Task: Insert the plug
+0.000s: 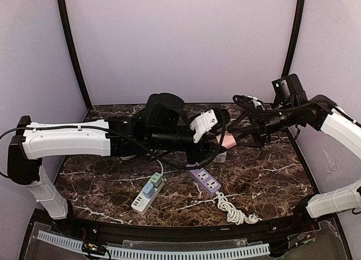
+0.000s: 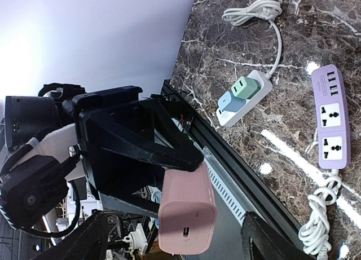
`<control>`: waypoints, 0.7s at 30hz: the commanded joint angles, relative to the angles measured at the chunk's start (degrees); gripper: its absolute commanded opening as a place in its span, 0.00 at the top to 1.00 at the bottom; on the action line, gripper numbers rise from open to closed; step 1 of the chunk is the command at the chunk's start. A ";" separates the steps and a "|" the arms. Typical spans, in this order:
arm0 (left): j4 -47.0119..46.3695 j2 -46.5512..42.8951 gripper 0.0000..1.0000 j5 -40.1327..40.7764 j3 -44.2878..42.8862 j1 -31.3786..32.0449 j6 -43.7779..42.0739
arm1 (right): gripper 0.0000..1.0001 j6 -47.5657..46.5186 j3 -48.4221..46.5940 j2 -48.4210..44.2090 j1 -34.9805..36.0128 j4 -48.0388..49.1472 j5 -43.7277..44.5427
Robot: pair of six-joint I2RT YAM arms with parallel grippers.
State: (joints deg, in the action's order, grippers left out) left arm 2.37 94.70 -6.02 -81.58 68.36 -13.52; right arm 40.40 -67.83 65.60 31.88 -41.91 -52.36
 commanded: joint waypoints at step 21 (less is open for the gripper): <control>-2.18 0.50 0.99 0.69 -1.01 -0.33 -1.93 | 0.47 2.58 0.60 2.97 -0.15 2.34 -4.03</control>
State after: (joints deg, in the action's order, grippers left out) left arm 1.39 94.91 -5.93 -81.58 68.34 -14.85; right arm 42.78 -67.48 68.12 31.86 -41.52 -54.92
